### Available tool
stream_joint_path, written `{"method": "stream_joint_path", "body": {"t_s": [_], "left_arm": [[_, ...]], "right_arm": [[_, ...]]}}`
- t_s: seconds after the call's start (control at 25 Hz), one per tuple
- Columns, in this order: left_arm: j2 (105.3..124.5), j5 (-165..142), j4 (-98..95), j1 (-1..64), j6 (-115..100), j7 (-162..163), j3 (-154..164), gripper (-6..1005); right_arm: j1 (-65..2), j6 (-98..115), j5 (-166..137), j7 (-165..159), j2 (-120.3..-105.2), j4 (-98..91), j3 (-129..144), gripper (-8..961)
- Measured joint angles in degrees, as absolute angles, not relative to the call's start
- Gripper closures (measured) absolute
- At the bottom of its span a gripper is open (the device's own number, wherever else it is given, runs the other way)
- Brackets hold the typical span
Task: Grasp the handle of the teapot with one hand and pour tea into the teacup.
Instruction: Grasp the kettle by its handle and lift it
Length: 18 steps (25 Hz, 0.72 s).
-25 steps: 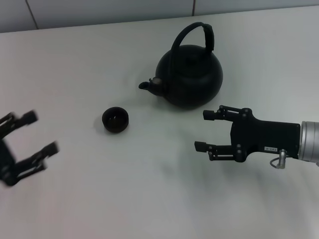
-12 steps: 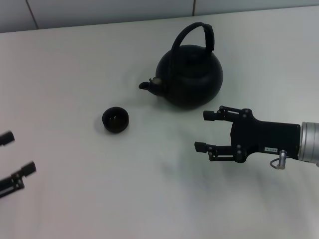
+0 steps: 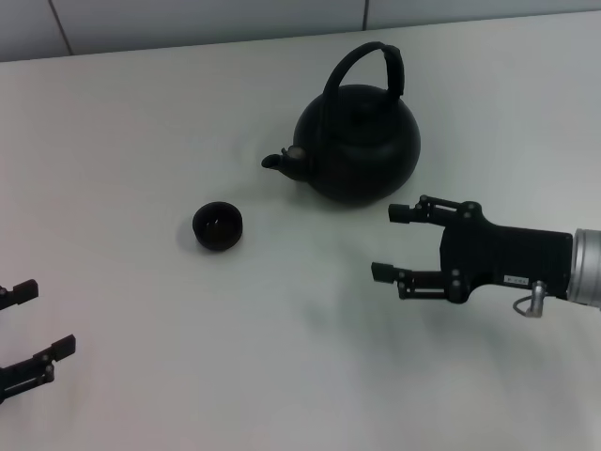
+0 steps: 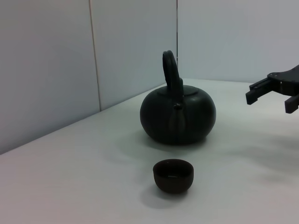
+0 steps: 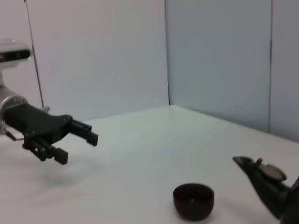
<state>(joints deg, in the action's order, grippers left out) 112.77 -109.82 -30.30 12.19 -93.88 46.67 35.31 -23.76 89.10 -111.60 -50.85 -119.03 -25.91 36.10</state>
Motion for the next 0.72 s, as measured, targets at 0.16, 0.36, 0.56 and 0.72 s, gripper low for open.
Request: {"method": "stream_joint_path", "body": {"t_s": [0.16,0.36,0.56,0.72], "left_arm": [[113.32,-109.7,-30.3,12.4,-93.7,46.7,34.8,196],[113.61,-109.7,-30.3,12.5,-93.0,46.7,34.3,196],[113.78,-109.7,-30.3,12.7,-92.9,46.7,33.9,197],[114.18,-109.7,-30.3,12.8,-92.9,46.7,33.8,197]], "right_arm": [[-21.7,91.5,-106.8,-45.0,-119.2,-22.9,31.5,212],[-18.3,91.5,-94.7,-35.4,-119.25,-14.8,27.0,215],[-16.9,88.5,-85.3,-24.9,-119.28,-4.9,20.7,219],[-17.2,86.9,-84.8,-22.3,-119.35,-2.9,20.2,222]]}}
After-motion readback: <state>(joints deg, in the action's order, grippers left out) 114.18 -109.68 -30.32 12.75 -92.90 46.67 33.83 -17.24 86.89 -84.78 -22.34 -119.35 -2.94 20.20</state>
